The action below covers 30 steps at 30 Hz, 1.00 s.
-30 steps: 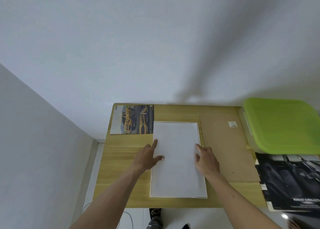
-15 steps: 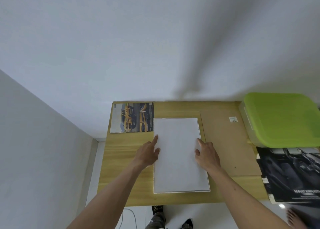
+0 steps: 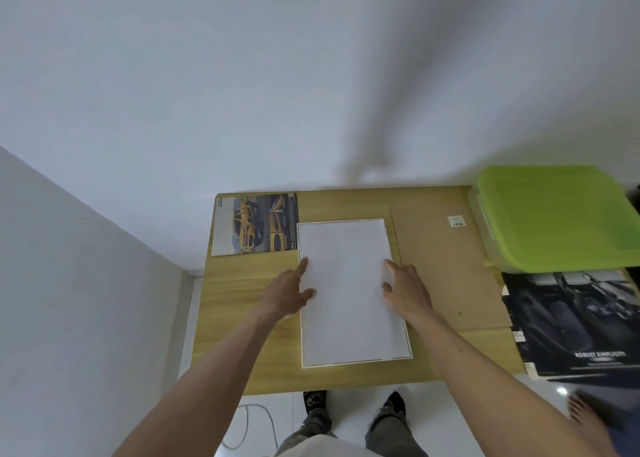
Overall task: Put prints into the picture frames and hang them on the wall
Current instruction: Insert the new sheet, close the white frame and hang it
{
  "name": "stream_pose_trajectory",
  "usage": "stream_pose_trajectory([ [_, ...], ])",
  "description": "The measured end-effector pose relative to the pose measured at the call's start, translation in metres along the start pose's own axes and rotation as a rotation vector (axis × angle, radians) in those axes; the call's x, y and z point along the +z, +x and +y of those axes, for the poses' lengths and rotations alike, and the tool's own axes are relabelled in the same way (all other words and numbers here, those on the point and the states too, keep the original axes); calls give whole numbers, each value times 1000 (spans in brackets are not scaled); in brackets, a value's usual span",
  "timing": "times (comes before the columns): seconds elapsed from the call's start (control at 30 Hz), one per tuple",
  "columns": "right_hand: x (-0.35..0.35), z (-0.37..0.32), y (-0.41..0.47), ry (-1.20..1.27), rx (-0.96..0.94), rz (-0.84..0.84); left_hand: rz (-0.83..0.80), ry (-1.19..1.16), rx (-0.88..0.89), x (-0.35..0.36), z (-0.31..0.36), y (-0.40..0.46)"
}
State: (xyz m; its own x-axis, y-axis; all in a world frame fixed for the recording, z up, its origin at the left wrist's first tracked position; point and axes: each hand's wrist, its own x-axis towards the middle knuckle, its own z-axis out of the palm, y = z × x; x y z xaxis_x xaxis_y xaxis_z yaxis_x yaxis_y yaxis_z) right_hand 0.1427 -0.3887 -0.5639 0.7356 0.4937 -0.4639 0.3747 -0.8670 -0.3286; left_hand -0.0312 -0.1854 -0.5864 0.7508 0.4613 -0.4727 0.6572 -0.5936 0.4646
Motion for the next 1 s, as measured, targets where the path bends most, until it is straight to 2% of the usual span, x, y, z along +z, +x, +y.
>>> stream_pose_trajectory([
  [0.13, -5, 8, -3, 71, -50, -16, 39, 104, -40, 0, 5, -4],
  [0.27, -19, 32, -3, 164, -107, 50, 338, 179, -44, 1, 28, -13],
  [0.37, -37, 62, 0, 163, -75, 134, 430, 145, 15, 7, 64, -13],
  [0.47, -56, 97, 5, 103, 12, 183, 404, 19, 54, 22, 118, -7],
  [0.57, -73, 135, 12, 35, 108, 198, 286, -115, 93, 48, 178, 2],
  [0.73, -86, 177, 20, 20, 161, 72, 83, -170, -55, 89, 251, 16],
  [0.87, -86, 190, 23, 45, 124, 78, 54, -164, -239, 103, 273, 26],
  [1.0, -89, 197, 28, 232, 110, 118, 135, -302, -333, 106, 282, 32],
])
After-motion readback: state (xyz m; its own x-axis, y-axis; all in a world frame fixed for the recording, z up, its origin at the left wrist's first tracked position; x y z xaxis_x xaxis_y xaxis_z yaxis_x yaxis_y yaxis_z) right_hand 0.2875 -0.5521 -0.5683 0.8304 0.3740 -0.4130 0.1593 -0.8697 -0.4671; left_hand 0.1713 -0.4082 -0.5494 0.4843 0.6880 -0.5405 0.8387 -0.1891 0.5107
